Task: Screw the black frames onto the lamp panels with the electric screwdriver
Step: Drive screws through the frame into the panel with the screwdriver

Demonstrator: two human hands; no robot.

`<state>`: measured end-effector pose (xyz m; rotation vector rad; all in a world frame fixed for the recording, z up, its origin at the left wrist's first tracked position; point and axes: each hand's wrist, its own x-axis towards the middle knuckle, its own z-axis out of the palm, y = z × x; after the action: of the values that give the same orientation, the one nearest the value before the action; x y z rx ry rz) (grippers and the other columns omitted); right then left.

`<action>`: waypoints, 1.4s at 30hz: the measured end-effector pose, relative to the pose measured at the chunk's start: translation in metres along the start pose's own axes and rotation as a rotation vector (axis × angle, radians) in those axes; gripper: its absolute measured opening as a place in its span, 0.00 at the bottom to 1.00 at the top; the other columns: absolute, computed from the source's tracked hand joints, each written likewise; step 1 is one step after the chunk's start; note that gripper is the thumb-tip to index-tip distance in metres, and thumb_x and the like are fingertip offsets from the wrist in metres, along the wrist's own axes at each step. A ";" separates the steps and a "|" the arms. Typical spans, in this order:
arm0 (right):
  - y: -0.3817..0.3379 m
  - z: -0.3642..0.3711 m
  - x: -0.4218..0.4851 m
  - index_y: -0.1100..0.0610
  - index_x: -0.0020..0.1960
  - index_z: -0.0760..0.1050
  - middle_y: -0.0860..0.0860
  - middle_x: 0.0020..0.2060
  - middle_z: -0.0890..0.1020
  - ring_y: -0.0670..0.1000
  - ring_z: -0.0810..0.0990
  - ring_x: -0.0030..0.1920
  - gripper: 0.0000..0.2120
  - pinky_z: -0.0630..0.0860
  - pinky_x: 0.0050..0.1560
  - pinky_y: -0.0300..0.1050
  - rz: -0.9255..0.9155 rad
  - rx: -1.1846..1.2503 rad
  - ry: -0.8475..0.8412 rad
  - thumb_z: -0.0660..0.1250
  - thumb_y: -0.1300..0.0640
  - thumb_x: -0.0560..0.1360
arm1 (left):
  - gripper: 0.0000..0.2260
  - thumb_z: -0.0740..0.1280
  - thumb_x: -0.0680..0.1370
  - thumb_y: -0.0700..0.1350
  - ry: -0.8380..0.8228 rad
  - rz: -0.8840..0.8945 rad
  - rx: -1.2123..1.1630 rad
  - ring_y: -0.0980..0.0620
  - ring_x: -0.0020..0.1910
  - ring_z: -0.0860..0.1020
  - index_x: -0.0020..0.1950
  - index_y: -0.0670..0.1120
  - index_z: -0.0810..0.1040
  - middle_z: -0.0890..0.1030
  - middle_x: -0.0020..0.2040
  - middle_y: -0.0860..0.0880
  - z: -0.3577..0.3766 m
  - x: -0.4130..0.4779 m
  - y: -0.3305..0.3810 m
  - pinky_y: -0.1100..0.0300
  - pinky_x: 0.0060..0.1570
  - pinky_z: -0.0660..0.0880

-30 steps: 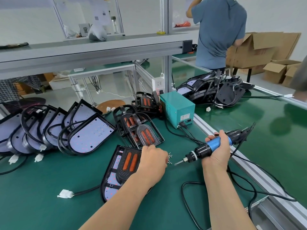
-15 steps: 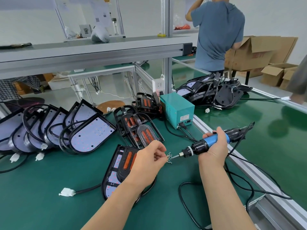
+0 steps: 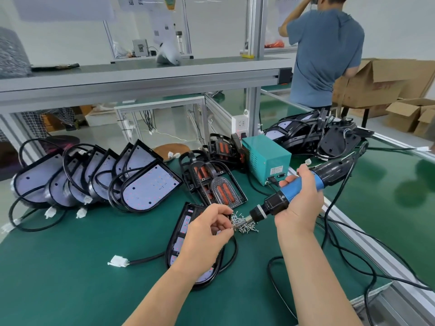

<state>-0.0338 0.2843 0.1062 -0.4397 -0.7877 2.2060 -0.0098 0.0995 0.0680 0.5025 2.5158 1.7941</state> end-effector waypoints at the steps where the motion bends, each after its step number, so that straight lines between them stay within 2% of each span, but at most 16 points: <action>1: 0.001 0.001 -0.003 0.54 0.47 0.75 0.47 0.29 0.77 0.46 0.78 0.29 0.05 0.77 0.33 0.39 -0.002 -0.007 -0.011 0.71 0.57 0.77 | 0.18 0.70 0.75 0.32 0.003 0.003 -0.002 0.56 0.40 0.75 0.54 0.55 0.78 0.82 0.40 0.54 -0.002 -0.001 0.000 0.64 0.46 0.73; 4: 0.004 0.005 -0.008 0.54 0.46 0.75 0.47 0.28 0.77 0.46 0.78 0.29 0.05 0.77 0.33 0.39 -0.005 -0.023 -0.033 0.71 0.58 0.77 | 0.19 0.69 0.75 0.31 0.017 0.001 -0.009 0.57 0.38 0.74 0.55 0.54 0.79 0.81 0.38 0.56 -0.008 -0.005 0.000 0.68 0.44 0.72; 10: 0.007 0.010 -0.018 0.54 0.46 0.74 0.48 0.29 0.78 0.47 0.77 0.29 0.07 0.77 0.33 0.39 -0.004 -0.063 -0.062 0.72 0.55 0.74 | 0.20 0.69 0.74 0.30 0.025 0.031 0.035 0.57 0.37 0.73 0.56 0.53 0.79 0.80 0.39 0.52 -0.015 -0.011 0.004 0.68 0.43 0.72; 16: 0.006 0.013 -0.020 0.54 0.46 0.74 0.48 0.29 0.78 0.48 0.77 0.29 0.07 0.77 0.33 0.40 -0.014 -0.066 -0.078 0.72 0.54 0.74 | 0.20 0.69 0.73 0.30 0.055 0.036 0.066 0.59 0.37 0.73 0.55 0.53 0.80 0.79 0.36 0.58 -0.018 -0.015 0.007 0.69 0.44 0.72; 21: 0.009 0.014 -0.023 0.54 0.46 0.74 0.48 0.29 0.77 0.48 0.77 0.29 0.08 0.77 0.33 0.40 -0.016 -0.083 -0.087 0.72 0.54 0.73 | 0.19 0.69 0.73 0.30 0.055 0.027 0.074 0.59 0.36 0.72 0.55 0.53 0.79 0.80 0.39 0.54 -0.020 -0.016 0.007 0.71 0.43 0.71; 30: 0.011 0.015 -0.026 0.54 0.47 0.74 0.48 0.29 0.78 0.48 0.78 0.30 0.08 0.78 0.33 0.40 -0.024 -0.087 -0.090 0.72 0.53 0.73 | 0.20 0.70 0.73 0.31 0.073 0.003 0.070 0.60 0.36 0.73 0.54 0.55 0.80 0.80 0.37 0.54 -0.019 -0.019 0.003 0.71 0.43 0.70; 34: 0.012 0.014 -0.026 0.54 0.47 0.74 0.47 0.29 0.78 0.47 0.78 0.29 0.07 0.78 0.32 0.39 -0.022 -0.082 -0.087 0.72 0.54 0.74 | 0.20 0.69 0.73 0.30 0.072 -0.005 0.051 0.58 0.36 0.73 0.53 0.55 0.80 0.80 0.37 0.53 -0.019 -0.020 0.003 0.70 0.43 0.70; 42: 0.010 0.012 -0.026 0.53 0.46 0.75 0.48 0.29 0.78 0.48 0.78 0.29 0.09 0.78 0.33 0.40 -0.023 -0.087 -0.088 0.73 0.53 0.72 | 0.21 0.70 0.73 0.31 0.081 -0.022 0.087 0.57 0.38 0.74 0.53 0.58 0.79 0.79 0.36 0.59 -0.015 -0.021 0.001 0.64 0.46 0.74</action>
<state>-0.0279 0.2553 0.1104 -0.3765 -0.9345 2.1879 0.0081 0.0805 0.0705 0.4111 2.6519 1.7381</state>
